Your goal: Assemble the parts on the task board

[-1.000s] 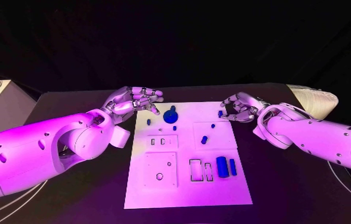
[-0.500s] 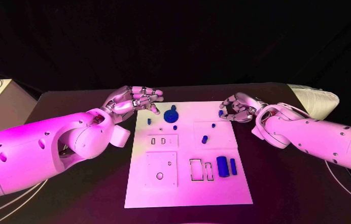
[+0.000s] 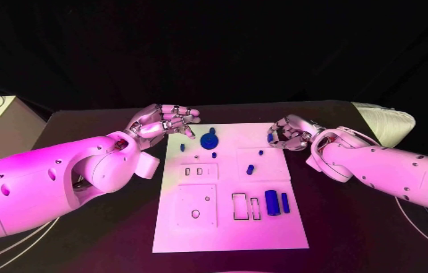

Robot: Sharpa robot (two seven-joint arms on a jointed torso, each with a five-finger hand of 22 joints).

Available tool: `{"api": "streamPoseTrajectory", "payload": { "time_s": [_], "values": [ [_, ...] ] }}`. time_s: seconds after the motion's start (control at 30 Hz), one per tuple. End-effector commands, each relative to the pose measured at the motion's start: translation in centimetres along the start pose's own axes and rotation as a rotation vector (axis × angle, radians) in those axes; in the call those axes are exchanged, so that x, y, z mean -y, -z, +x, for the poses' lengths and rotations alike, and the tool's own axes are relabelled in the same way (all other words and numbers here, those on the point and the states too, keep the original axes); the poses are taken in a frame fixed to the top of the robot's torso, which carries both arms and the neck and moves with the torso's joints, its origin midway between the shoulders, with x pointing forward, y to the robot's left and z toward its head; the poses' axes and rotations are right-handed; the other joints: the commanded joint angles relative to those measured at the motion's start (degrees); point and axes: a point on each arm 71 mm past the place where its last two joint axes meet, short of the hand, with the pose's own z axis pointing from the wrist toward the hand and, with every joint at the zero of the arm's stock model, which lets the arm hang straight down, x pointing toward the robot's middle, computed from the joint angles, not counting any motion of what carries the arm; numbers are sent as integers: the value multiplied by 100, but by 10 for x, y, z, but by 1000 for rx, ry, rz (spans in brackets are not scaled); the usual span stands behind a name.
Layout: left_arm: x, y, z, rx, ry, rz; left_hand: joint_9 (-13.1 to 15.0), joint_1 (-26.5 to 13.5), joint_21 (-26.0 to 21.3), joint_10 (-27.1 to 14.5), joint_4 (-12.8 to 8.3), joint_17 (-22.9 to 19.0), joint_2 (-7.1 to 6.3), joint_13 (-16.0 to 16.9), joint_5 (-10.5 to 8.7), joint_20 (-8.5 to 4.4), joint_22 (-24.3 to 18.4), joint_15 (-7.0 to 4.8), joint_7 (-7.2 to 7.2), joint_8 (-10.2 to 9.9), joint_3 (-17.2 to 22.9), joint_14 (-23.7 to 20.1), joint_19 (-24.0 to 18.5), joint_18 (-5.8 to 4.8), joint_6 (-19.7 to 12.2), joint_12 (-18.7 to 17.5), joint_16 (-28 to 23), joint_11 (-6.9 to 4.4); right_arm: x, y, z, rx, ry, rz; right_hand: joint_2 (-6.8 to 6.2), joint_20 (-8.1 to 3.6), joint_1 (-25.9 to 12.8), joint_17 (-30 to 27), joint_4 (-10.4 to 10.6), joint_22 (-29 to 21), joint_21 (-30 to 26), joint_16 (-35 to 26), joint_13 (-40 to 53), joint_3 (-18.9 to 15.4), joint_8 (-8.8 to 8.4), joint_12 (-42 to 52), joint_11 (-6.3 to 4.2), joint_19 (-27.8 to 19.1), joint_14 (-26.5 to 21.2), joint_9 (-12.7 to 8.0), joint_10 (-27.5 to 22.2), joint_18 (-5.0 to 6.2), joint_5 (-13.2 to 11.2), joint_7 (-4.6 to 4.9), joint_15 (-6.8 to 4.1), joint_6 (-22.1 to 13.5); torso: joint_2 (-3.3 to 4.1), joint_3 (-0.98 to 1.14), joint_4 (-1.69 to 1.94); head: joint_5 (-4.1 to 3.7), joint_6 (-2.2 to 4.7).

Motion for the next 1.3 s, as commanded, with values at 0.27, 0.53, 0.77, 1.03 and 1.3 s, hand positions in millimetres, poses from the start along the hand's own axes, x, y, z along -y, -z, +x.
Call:
{"api": "streamPoseTrajectory", "payload": {
  "time_s": [0.27,0.53,0.77,1.03,1.3],
  "values": [
    [1,0,2,-22,3,12,-5,-9,20,-40,-44,-5,48,5,-30,13,5,8,82,11,-5,-42,-41,15,-41,-21,24,3,0,0,2,-11,6,-1,60,-64,-45,1505,-5,1463,42,20,1510,154,88,23,-74,555,589,21,611,-67,-13,-53,-83,179,1,-2,-4,-1,-12],
    [1,0,2,-21,3,11,-5,-10,30,-41,-45,-6,52,5,-30,14,12,9,85,11,-4,-44,-48,15,-42,-21,27,5,-2,0,0,28,1,-14,178,-138,-83,1505,-59,1495,78,20,1510,381,274,23,-197,579,589,94,611,-78,-10,-193,-169,500,-1,-2,-4,-2,-22],
    [1,1,1,-20,3,8,-6,-15,36,-44,-43,-7,54,5,-30,15,16,10,90,10,-3,-45,-53,15,-44,-22,30,7,-3,2,-4,100,-6,-10,173,-220,-169,1505,-150,1508,92,20,1510,560,459,23,-301,589,589,178,611,-82,-255,-306,-252,673,3,0,4,-16,-3],
    [1,0,0,-18,1,6,-10,-16,50,-55,-46,-10,54,3,-29,17,25,14,101,4,-2,-49,-63,15,-57,-26,33,15,-8,6,-9,127,-43,18,99,-242,-236,1505,-174,1508,92,20,1510,569,492,23,-319,589,589,195,611,-82,-265,-322,-271,666,-9,0,-4,-5,-21],
    [0,0,-2,-13,-1,4,-12,-14,57,-63,-50,-11,53,2,-29,18,30,16,105,1,-1,-51,-69,15,-65,-28,35,18,-34,7,-21,118,-83,40,66,-248,-280,1505,-176,1508,92,20,1510,568,499,23,-318,589,589,199,611,-82,-278,-319,-275,652,-40,-13,-26,18,-26]
  ]
}}
